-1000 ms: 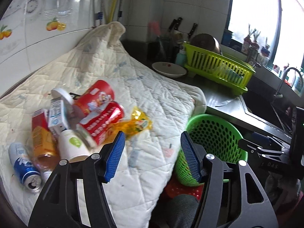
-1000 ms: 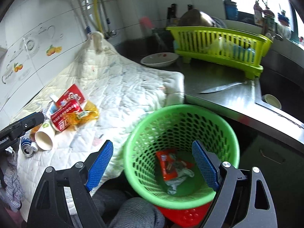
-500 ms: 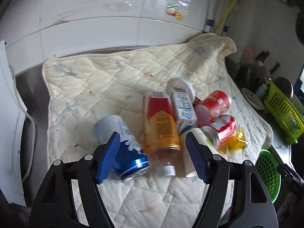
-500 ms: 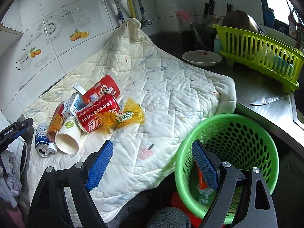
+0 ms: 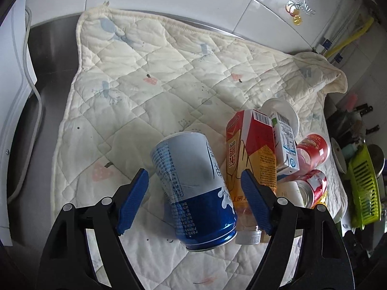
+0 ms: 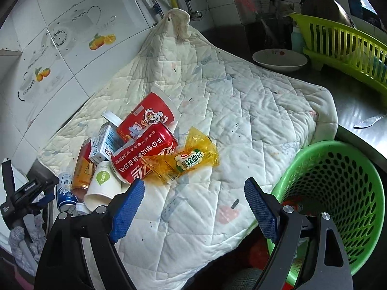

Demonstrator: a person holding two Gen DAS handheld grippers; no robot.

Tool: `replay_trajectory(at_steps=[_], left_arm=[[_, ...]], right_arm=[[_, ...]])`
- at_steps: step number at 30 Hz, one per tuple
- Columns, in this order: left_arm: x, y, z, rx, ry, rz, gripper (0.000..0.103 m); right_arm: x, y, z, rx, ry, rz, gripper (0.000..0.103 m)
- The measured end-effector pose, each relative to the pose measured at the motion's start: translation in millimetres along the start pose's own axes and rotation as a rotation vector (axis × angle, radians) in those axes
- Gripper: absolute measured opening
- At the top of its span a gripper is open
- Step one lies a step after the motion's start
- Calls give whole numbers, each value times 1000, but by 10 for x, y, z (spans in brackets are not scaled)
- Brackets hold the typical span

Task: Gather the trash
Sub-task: 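Grasp the blue-white can with the left gripper while the right grasps the yellow wrapper, then release the yellow wrapper into the basket with the right gripper while the left lifts the can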

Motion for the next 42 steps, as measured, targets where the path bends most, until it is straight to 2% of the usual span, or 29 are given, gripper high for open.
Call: replay_trajectory(at_steps=[9, 13, 18, 24, 29, 31, 36, 42], left_arm=[[-255, -107, 73, 40, -21, 59, 78], [-299, -127, 71, 27, -34, 62, 78], [-306, -102, 57, -7, -38, 58, 77], [-310, -96, 14, -35, -56, 66, 71], [-338, -85, -14, -54, -55, 77, 71], [-346, -86, -11, -51, -54, 81, 71], [-329, -89, -14, -46, -52, 83, 69], [-241, -94, 15, -31, -73, 70, 61]], right_arm=[[-295, 145, -81, -208, 51, 74, 79], [-474, 193, -101, -308, 76, 113, 74], [-710, 218, -115, -385, 66, 147, 69], [-951, 157, -153, -495, 72, 200, 60], [-1050, 141, -180, -504, 48, 201, 47], [-1050, 148, -178, -493, 50, 200, 36], [-946, 146, -160, -445, 71, 188, 30], [-655, 173, -161, -358, 82, 134, 25]])
Point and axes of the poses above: each gripper's, at about its wrist camera, not at the fingertips, and x roughly against the way its jaws point, z to its left, y to its top, the point moved 10 cm from there along -x, roughly the way its jaws point, and after that the axes turned 9 degrees about -x, right-handed, at the moved point
